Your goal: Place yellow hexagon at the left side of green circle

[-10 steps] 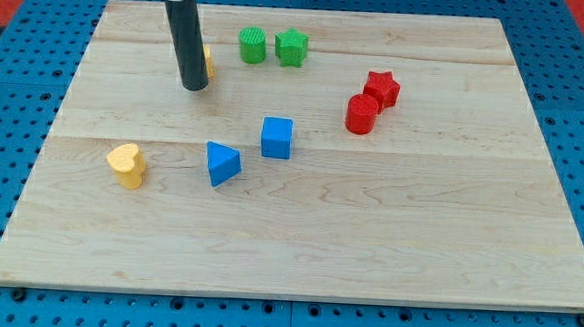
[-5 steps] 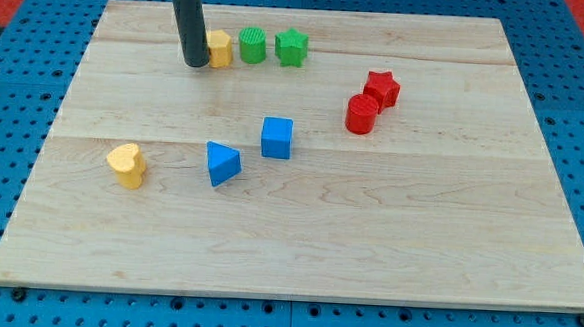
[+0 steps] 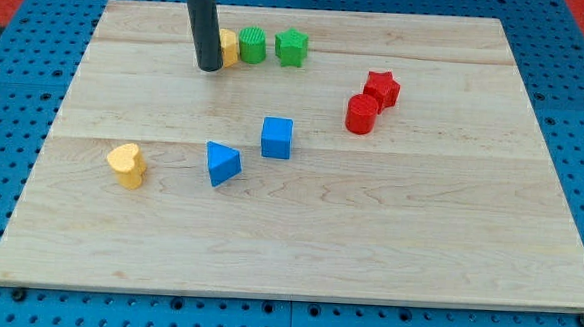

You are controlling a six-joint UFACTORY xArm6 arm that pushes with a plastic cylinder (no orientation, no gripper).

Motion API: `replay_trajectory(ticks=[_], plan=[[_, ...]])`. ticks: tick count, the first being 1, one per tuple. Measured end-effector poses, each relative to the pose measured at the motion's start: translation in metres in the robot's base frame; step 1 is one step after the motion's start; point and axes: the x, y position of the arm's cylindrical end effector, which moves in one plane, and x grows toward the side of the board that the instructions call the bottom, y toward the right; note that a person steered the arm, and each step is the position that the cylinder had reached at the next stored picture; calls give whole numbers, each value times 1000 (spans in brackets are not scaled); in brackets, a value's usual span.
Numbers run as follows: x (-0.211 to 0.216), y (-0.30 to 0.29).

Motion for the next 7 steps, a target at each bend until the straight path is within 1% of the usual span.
replay_trajectory(ticks=[5,6,7], plan=[[-9,0],[22,0],[71,0]])
